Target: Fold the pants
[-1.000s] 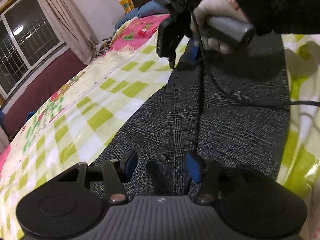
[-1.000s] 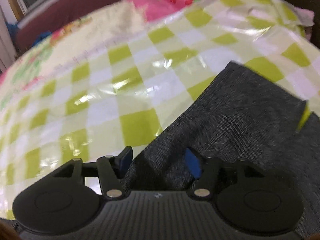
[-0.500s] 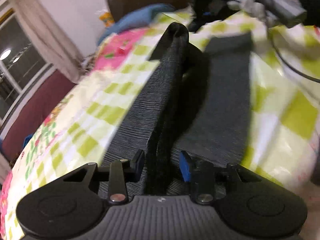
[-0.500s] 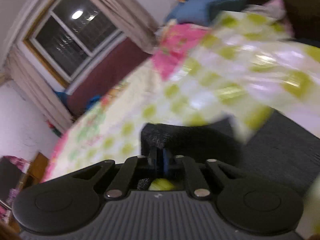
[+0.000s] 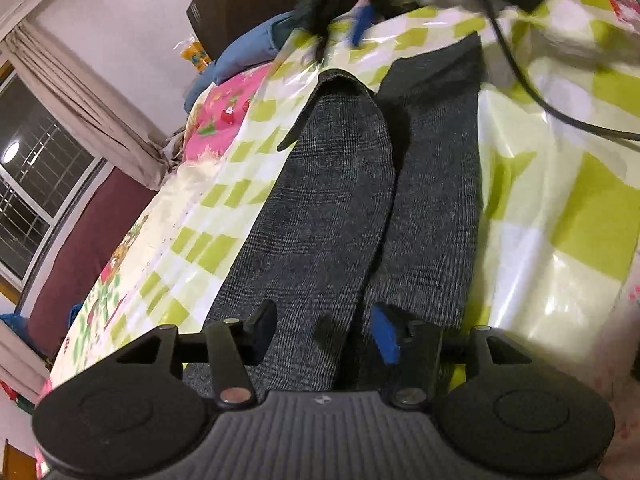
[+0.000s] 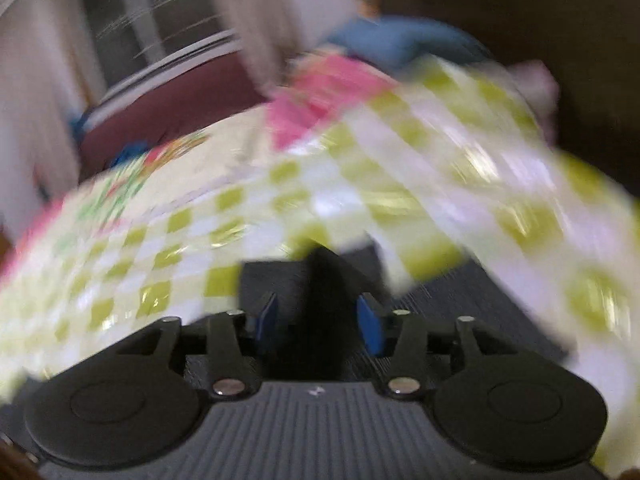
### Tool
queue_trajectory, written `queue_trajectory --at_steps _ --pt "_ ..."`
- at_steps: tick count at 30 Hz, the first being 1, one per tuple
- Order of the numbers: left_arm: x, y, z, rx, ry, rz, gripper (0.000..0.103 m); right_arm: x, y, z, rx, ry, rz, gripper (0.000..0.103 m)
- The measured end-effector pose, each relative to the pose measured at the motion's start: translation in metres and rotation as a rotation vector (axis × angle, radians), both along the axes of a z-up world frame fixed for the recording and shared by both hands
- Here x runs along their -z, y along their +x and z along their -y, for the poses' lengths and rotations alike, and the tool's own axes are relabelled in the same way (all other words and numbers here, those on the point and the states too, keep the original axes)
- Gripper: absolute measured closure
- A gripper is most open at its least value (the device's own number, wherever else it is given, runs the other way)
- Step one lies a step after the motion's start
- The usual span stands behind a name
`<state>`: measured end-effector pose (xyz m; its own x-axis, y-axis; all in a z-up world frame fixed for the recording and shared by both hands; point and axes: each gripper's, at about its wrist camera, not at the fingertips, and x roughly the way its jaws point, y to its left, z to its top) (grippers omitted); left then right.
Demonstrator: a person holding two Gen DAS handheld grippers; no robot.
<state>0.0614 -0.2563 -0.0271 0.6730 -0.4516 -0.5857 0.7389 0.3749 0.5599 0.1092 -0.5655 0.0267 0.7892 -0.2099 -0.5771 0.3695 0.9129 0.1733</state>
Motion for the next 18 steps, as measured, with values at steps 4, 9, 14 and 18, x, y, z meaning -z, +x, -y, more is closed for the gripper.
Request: queue_trajectory --at_steps 4,9,14,18 --pt "0.002 0.006 0.003 -0.011 -0.034 -0.028 0.035 0.002 0.062 -0.056 -0.194 -0.402 -0.126 0.029" --pt "-0.002 0.011 -0.001 -0.024 -0.065 -0.056 0.034 0.044 0.116 -0.039 -0.083 -0.556 -0.348 0.103" --pt "-0.001 0.014 -0.005 -0.043 -0.080 -0.063 0.034 -0.003 0.031 0.037 0.120 -0.085 -0.100 0.103" --pt "0.000 0.011 0.004 -0.038 -0.058 -0.046 0.034 -0.006 -0.056 0.092 0.308 0.197 0.084 0.103"
